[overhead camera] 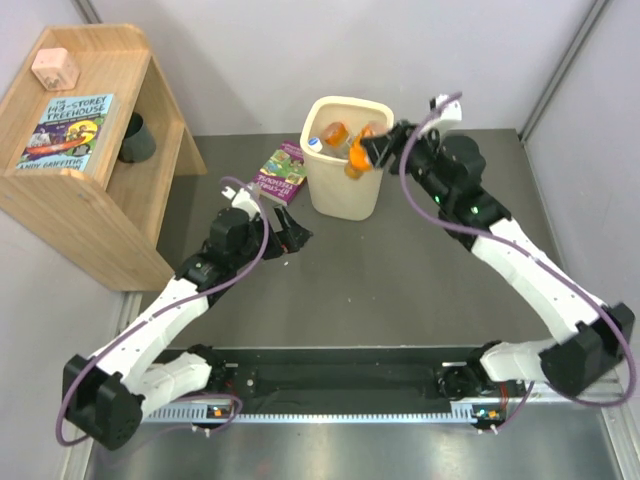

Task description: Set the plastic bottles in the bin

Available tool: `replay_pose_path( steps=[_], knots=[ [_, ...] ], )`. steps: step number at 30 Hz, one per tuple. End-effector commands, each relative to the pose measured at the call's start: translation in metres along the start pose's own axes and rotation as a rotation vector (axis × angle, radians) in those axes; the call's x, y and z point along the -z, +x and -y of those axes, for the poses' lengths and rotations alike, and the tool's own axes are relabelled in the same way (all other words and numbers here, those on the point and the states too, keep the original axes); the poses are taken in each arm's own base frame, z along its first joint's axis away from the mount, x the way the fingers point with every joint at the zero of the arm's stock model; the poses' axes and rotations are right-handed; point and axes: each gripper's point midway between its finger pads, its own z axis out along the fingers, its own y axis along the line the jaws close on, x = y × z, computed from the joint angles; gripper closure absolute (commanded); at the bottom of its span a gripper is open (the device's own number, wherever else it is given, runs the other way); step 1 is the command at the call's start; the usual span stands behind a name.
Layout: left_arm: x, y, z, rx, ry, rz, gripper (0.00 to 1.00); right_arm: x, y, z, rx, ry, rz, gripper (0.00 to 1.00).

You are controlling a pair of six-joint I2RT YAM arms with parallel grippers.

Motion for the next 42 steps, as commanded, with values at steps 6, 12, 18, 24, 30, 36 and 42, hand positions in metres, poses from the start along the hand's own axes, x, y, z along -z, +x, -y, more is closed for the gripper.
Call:
replay_pose_path(
  steps=[6, 12, 18, 24, 30, 36, 42],
  knots=[
    [0.025, -0.014, -0.029, -0.054, -0.184, 0.070, 0.01, -0.103, -0.052, 0.066, 0.168, 0.328, 0.009, 0.50],
    [0.033, -0.017, -0.035, -0.085, -0.224, 0.076, 0.01, -0.102, -0.073, 0.067, 0.145, 0.349, 0.093, 0.00],
    [0.031, -0.026, -0.037, -0.128, -0.249, 0.093, 0.01, -0.063, -0.098, 0.044, 0.143, 0.291, 0.166, 0.01],
    [0.022, -0.022, -0.042, -0.119, -0.265, 0.071, 0.01, -0.016, -0.078, 0.058, 0.156, 0.349, 0.140, 0.00],
    [0.013, -0.016, -0.045, -0.088, -0.270, 0.057, 0.01, -0.024, -0.069, 0.095, 0.169, 0.588, -0.016, 0.02],
    [0.015, -0.008, -0.047, -0.044, -0.280, 0.032, 0.01, -0.055, -0.087, 0.083, 0.107, 0.648, -0.109, 0.25],
    [0.018, 0.005, -0.048, -0.034, -0.253, 0.004, 0.01, -0.065, -0.036, 0.101, 0.048, 0.659, -0.244, 0.23]
  ],
)
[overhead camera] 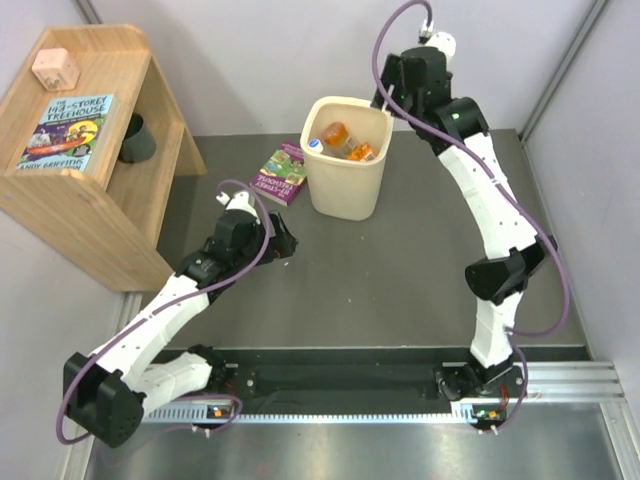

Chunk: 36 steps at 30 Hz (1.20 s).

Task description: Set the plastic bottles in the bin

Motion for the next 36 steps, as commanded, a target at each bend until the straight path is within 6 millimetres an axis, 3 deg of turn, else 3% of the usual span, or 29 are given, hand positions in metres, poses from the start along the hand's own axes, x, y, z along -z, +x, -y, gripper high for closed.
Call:
replay_pose_path(
  steps=[1, 2, 12, 15, 16, 18, 19, 21, 22, 29, 36],
  knots=[
    [0.006, 0.005, 0.005, 0.019, 0.044, -0.004, 0.01, 0.001, 0.047, 0.023, -0.012, 0.054, -0.149, 0.24],
    [0.005, 0.007, 0.005, 0.020, 0.047, -0.008, 0.01, 0.000, 0.063, 0.031, -0.010, 0.073, -0.178, 0.25],
    [0.005, 0.018, 0.004, 0.014, 0.067, -0.029, 0.01, -0.018, 0.116, 0.035, -0.016, 0.074, -0.268, 0.26],
    [0.005, 0.019, 0.002, 0.012, 0.061, -0.028, 0.01, -0.025, 0.130, 0.034, -0.006, 0.074, -0.301, 0.31],
    [0.005, 0.020, 0.001, 0.013, 0.059, -0.028, 0.01, -0.029, 0.134, 0.033, 0.000, 0.072, -0.311, 0.43],
    [0.005, 0.021, -0.002, 0.011, 0.049, -0.028, 0.01, -0.031, 0.137, 0.033, 0.001, 0.071, -0.319, 0.57],
    [0.005, 0.021, -0.003, 0.013, 0.049, -0.026, 0.01, -0.032, 0.138, 0.032, 0.002, 0.067, -0.321, 0.73],
    [0.005, 0.022, -0.004, 0.011, 0.044, -0.025, 0.01, -0.032, 0.140, 0.033, 0.006, 0.074, -0.331, 0.90],
    [0.005, 0.022, -0.004, 0.010, 0.043, -0.024, 0.01, -0.032, 0.138, 0.033, 0.007, 0.075, -0.329, 1.00],
    [0.005, 0.018, -0.003, 0.000, 0.043, -0.016, 0.01, -0.016, 0.117, 0.046, 0.019, 0.126, -0.284, 1.00],
    [0.006, 0.018, -0.006, -0.002, 0.027, -0.013, 0.01, 0.018, 0.070, 0.094, -0.026, 0.187, -0.214, 1.00]
  ],
)
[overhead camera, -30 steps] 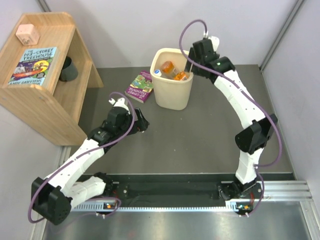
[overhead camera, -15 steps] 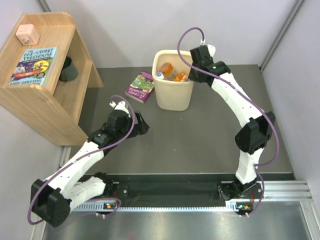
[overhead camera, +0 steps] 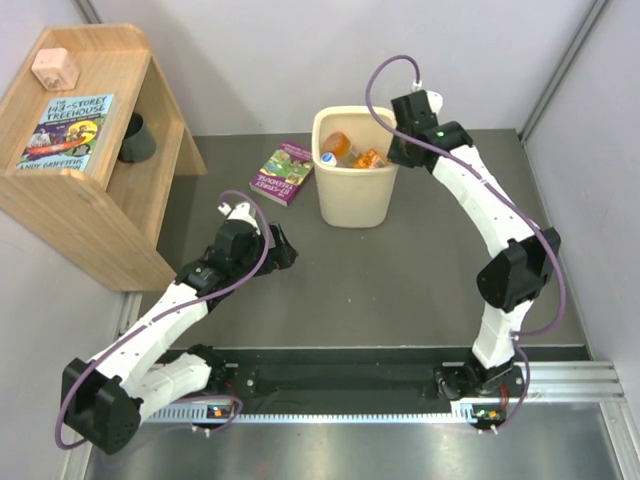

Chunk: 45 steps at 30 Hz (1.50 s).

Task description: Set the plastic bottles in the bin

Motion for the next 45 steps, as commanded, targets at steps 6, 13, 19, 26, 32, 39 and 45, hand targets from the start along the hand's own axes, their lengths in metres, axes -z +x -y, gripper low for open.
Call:
replay_pose_path(
  steps=[6, 13, 19, 26, 32, 39, 45],
  knots=[
    [0.001, -0.010, 0.007, 0.007, 0.026, 0.043, 0.01, 0.082, -0.072, 0.096, -0.100, 0.124, 0.182, 1.00],
    [-0.008, -0.003, 0.007, 0.019, 0.019, 0.000, 0.01, 0.078, -0.057, 0.125, -0.104, 0.156, 0.154, 1.00],
    [-0.012, 0.003, 0.008, 0.017, 0.009, -0.046, 0.01, 0.053, -0.031, 0.141, -0.141, 0.151, 0.102, 1.00],
    [-0.010, 0.000, 0.008, -0.002, 0.010, -0.040, 0.01, 0.028, 0.000, 0.148, -0.153, 0.149, 0.046, 1.00],
    [-0.011, -0.003, 0.010, -0.016, 0.013, -0.038, 0.01, 0.048, -0.023, 0.148, -0.159, 0.150, 0.119, 0.52],
    [-0.017, -0.010, 0.017, -0.022, 0.025, -0.028, 0.01, 0.086, -0.076, 0.124, -0.186, 0.046, 0.241, 0.06],
    [-0.019, -0.011, 0.017, -0.033, 0.014, -0.042, 0.01, 0.136, -0.099, 0.086, -0.196, -0.201, 0.391, 0.00]
  ],
)
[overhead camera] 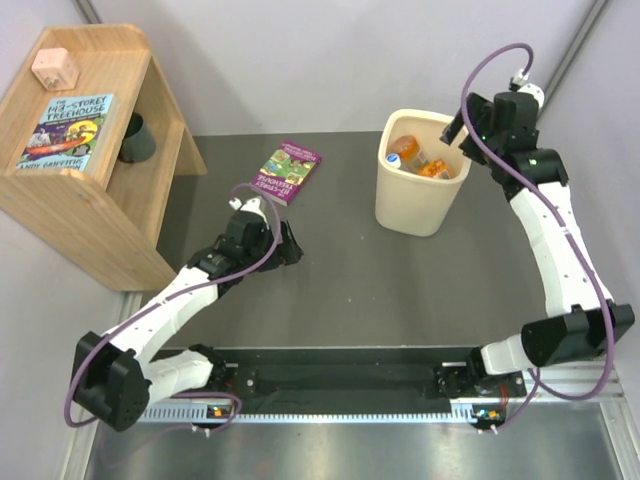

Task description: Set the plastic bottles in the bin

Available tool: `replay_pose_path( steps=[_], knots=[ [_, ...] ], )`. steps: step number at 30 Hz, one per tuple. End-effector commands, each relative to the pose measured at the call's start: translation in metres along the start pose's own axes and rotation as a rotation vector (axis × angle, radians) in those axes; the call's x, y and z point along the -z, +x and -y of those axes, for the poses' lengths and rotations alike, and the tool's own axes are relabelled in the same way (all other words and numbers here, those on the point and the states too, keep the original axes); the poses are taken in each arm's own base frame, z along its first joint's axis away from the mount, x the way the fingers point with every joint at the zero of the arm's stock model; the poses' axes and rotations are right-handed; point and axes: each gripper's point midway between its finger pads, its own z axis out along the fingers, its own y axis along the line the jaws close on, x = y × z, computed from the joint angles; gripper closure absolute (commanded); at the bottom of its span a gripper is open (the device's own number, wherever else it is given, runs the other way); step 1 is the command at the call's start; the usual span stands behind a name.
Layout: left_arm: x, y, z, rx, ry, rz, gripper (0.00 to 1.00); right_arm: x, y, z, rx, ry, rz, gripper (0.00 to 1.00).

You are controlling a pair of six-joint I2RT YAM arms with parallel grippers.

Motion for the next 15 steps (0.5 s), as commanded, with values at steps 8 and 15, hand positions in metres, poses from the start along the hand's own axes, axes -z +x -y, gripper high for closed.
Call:
replay_pose_path(
  steps=[8, 15],
  knots=[
    [0.003, -0.024, 0.017, -0.049, 0.029, 0.040, 0.01, 0.126, 0.035, -0.075, 0.153, -0.499, 0.220, 0.01],
    [-0.001, -0.024, 0.019, -0.050, 0.032, 0.027, 0.01, 0.124, 0.123, -0.016, 0.086, -0.430, 0.123, 0.01]
  ],
)
